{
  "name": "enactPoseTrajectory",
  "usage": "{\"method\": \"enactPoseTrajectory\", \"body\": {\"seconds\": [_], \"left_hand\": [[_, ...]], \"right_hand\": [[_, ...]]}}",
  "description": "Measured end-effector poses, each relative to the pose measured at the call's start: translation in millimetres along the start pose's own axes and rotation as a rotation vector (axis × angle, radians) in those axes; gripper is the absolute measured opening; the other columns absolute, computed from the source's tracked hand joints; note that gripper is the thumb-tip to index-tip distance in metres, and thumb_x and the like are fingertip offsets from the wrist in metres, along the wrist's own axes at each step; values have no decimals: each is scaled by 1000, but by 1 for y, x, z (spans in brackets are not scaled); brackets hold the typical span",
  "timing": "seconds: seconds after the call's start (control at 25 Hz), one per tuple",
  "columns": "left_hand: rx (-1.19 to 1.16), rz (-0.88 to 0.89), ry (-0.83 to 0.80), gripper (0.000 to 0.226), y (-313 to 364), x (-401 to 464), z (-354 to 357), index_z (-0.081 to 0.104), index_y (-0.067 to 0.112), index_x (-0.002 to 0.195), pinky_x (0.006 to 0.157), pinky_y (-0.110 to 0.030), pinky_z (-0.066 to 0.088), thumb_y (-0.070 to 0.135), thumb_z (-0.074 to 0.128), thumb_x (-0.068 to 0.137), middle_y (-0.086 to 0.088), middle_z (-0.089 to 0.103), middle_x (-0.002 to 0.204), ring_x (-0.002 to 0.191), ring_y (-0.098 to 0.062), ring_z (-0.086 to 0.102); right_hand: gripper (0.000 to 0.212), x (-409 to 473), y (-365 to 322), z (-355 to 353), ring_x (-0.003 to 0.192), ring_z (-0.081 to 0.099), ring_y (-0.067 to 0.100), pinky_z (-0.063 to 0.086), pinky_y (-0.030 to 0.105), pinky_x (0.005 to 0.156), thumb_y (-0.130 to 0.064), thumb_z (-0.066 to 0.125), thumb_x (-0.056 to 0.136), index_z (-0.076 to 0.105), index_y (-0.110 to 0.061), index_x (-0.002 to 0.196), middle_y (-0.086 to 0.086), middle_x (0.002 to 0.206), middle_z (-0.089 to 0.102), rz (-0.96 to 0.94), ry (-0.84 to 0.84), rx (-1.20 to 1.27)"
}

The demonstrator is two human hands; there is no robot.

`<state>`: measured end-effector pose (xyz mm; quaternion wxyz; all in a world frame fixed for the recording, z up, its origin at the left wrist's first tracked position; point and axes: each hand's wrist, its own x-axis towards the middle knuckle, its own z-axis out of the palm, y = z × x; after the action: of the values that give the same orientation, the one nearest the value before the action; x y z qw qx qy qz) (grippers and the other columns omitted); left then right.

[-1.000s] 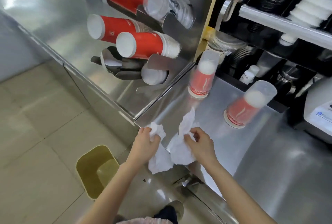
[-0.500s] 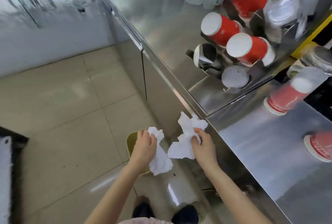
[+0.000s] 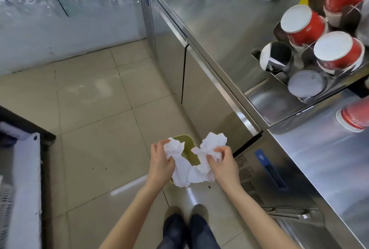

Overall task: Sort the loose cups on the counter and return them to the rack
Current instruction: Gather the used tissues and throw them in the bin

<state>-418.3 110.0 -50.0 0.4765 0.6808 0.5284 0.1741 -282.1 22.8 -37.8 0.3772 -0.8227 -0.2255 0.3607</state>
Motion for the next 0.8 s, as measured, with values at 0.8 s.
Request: {"method": "enactPoseTrajectory", "body": {"seconds": [0.8], "left_hand": [[-117,-269,-2,40,-155,118,107,42,19,124,80,-29,40,15,54,86,7,50,106,99,-18,51]], "right_hand": [[38,177,127,112,85,44,15,28,12,68,-7,46,86,49,-23,121,-1,109,33,20,-264,-310]]}}
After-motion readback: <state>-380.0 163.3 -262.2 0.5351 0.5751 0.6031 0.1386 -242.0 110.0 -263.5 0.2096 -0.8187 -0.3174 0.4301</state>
